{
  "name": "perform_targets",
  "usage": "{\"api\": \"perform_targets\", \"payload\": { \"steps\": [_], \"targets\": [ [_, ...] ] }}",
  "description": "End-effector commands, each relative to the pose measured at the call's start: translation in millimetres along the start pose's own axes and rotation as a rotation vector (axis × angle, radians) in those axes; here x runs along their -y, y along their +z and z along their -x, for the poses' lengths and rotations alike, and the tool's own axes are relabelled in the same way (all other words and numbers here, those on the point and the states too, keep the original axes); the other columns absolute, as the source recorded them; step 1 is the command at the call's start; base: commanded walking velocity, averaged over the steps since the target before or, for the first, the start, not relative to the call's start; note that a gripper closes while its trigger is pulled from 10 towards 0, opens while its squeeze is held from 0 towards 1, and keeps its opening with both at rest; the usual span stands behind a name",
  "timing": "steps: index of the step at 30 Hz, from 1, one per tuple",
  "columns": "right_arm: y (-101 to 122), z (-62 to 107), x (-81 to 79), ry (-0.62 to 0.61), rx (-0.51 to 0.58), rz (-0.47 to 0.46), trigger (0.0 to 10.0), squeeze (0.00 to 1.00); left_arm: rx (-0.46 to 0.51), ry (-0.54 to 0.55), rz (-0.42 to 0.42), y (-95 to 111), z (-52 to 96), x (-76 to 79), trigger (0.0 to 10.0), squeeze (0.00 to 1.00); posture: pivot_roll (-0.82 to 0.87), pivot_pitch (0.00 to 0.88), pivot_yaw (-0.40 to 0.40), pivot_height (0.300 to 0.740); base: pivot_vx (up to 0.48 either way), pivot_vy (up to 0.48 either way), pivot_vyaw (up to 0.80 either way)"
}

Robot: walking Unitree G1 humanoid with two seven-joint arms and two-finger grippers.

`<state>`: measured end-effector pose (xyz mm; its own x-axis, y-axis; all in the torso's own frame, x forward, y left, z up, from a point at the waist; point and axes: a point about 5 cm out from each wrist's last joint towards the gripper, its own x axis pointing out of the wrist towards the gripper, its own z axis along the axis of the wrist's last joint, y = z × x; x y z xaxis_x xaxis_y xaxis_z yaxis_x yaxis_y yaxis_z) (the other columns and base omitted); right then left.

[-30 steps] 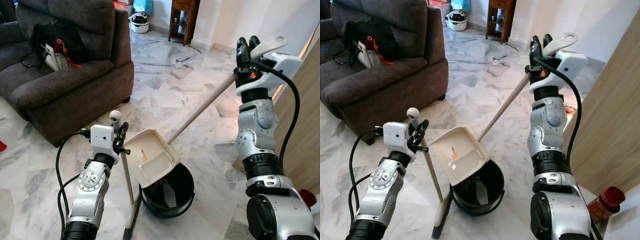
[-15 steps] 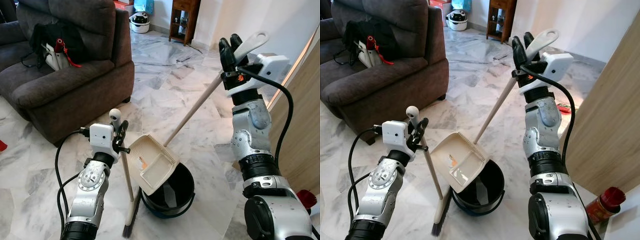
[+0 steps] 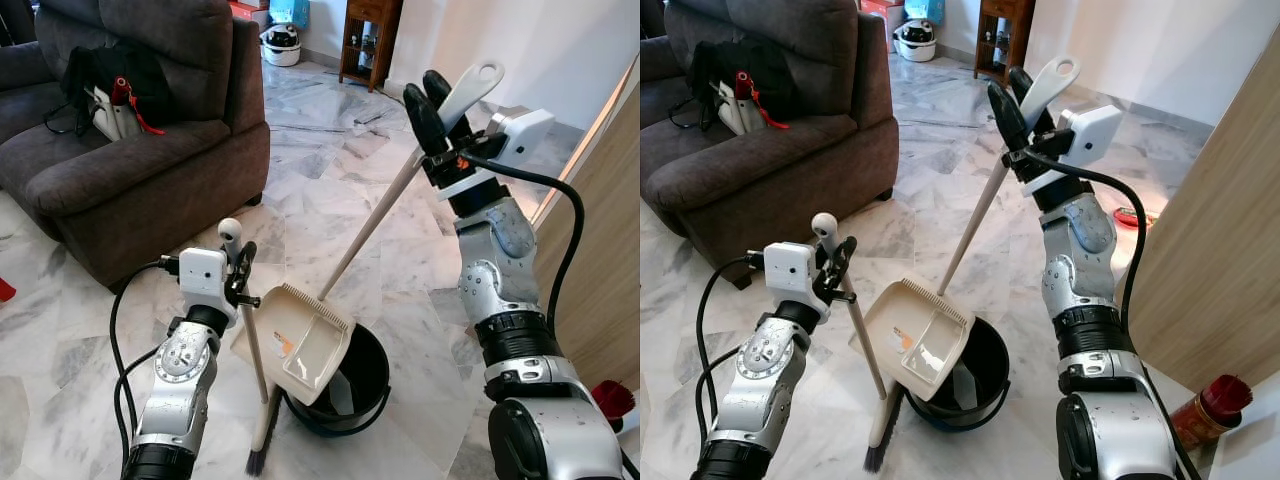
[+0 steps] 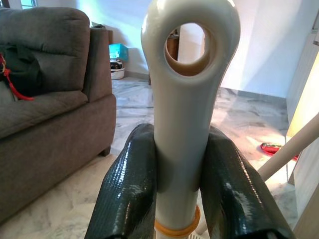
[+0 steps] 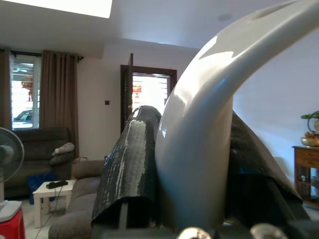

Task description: Sweep floor

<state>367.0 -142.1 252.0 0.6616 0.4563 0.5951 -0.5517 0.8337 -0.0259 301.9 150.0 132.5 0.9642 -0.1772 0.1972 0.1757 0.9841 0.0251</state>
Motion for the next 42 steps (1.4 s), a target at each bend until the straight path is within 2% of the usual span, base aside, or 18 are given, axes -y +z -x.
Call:
{"api": "perform_targets", "payload": {
  "steps": [1, 7, 15, 28, 32, 42],
  "targets": [
    [17, -6.4, -3.9, 0.052, 0.071, 0.011, 10.0, 0.0, 0.065, -0.02, 0.01, 12, -3.3, 3.7, 10.0, 0.0, 0.11, 0.0, -0.045, 0.74, 0.0, 0.0, 0.0],
    [15, -7.3, -12.9, 0.123, 0.057, -0.019, 10.0, 0.0, 0.066, -0.011, 0.008, 12, -3.4, 1.4, 10.0, 0.0, 0.12, 0.0, -0.047, 0.74, 0.0, 0.0, 0.0],
    [17, -7.3, -15.5, 0.146, 0.064, -0.024, 10.0, 0.0, 0.066, -0.012, 0.009, 12, -3.4, 1.9, 10.0, 0.0, 0.11, 0.0, -0.048, 0.74, 0.0, 0.0, 0.0],
    [20, -10.4, -10.8, 0.088, 0.069, 0.091, 10.0, 0.0, 0.066, -0.014, 0.009, 12, -3.2, 2.3, 10.0, 0.0, 0.11, 0.0, -0.047, 0.74, 0.0, 0.0, 0.0],
    [20, -7.3, 1.7, 0.025, 0.053, 0.135, 10.0, 0.0, 0.067, -0.014, 0.009, 13, -3.1, 2.3, 10.0, 0.0, 0.11, 0.0, -0.046, 0.74, 0.0, 0.0, 0.0],
    [25, 3.2, 29.4, -0.002, -0.002, 0.22, 10.0, 0.0, 0.066, -0.019, 0.01, 13, -2.7, 2.7, 10.0, 0.0, 0.12, 0.0, -0.042, 0.74, 0.0, 0.0, 0.0]
  ]
}}
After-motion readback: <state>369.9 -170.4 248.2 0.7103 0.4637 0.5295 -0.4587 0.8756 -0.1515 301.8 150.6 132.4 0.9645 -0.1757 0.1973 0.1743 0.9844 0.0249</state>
